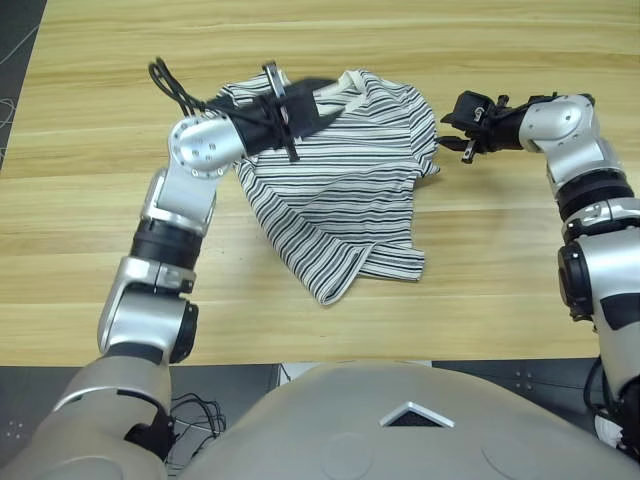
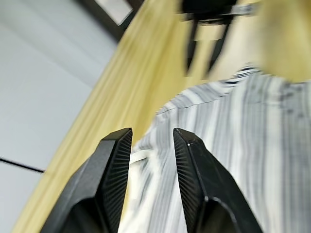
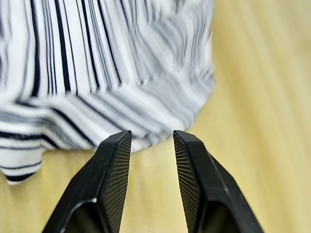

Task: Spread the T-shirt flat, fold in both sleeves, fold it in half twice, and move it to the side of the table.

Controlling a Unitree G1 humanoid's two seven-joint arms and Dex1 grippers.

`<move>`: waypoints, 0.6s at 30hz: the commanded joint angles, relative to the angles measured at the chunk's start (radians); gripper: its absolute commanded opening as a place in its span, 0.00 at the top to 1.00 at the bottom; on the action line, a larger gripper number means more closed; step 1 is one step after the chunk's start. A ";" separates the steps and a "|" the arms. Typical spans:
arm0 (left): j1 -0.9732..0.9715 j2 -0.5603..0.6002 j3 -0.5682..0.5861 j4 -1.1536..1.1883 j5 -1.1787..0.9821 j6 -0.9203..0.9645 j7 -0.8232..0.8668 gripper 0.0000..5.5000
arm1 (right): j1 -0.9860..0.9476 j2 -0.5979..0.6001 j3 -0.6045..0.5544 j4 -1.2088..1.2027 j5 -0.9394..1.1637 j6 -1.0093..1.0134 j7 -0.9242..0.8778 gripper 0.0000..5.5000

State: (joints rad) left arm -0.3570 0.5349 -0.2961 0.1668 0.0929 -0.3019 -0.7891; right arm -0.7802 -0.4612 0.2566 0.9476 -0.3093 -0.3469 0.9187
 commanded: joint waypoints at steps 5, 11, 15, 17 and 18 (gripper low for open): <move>0.215 0.166 -0.013 -0.409 -0.038 0.217 -0.148 0.71 | 0.219 -0.072 0.042 -0.559 0.029 0.131 0.065 0.71; 0.262 0.183 -0.054 -0.390 -0.016 0.252 -0.181 0.71 | 0.372 0.023 0.095 -0.777 0.205 0.330 0.162 0.71; 0.247 0.188 -0.093 -0.264 0.051 0.216 -0.174 0.71 | 0.405 0.060 0.153 -0.754 0.208 0.357 0.167 0.71; 0.236 0.189 -0.099 -0.205 0.066 0.197 -0.177 0.71 | 0.398 0.075 0.178 -0.714 0.201 0.359 0.174 0.71; 0.236 0.194 -0.105 -0.179 0.075 0.187 -0.182 0.71 | 0.390 0.081 0.191 -0.687 0.193 0.356 0.175 0.71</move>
State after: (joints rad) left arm -0.0988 0.7146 -0.3915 -0.0610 0.1388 -0.0933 -0.9579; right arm -0.3735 -0.3913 0.4252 0.2178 -0.1126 0.0045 1.0827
